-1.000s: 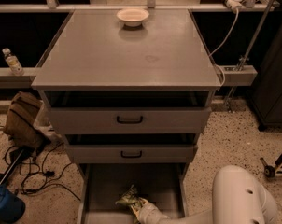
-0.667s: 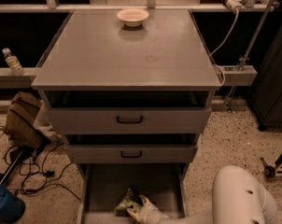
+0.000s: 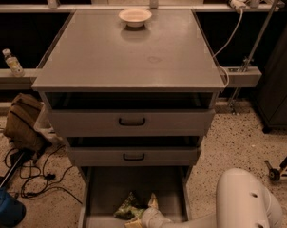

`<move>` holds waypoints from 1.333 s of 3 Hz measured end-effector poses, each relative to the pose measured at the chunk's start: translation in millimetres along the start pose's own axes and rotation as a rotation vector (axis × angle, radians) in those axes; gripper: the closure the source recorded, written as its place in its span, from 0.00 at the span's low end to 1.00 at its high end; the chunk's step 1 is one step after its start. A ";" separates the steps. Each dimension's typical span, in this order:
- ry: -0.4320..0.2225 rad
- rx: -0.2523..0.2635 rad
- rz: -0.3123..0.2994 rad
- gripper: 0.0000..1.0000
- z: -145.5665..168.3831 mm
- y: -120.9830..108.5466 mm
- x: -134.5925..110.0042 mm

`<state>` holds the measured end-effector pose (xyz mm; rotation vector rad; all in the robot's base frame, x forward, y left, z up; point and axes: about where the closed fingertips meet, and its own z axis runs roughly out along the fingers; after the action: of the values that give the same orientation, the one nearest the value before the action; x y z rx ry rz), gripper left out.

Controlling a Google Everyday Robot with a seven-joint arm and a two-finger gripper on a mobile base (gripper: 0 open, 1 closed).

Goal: Place green jalapeno chip bag into bottom drawer

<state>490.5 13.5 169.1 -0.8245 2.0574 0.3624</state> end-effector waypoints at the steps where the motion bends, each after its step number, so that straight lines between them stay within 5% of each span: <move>1: 0.030 0.019 -0.003 0.00 -3.3 -1.1 -3.9; 3: -0.002 0.285 -0.008 0.00 -108.3 -53.3 -101.8; 4: -0.028 0.380 -0.021 0.00 -206.2 -52.6 -136.1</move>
Offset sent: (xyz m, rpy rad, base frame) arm -0.0182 -0.0604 0.1646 -0.1163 -0.0965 -0.2372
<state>453.5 -76.7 402.2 -0.6037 2.0035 -0.0314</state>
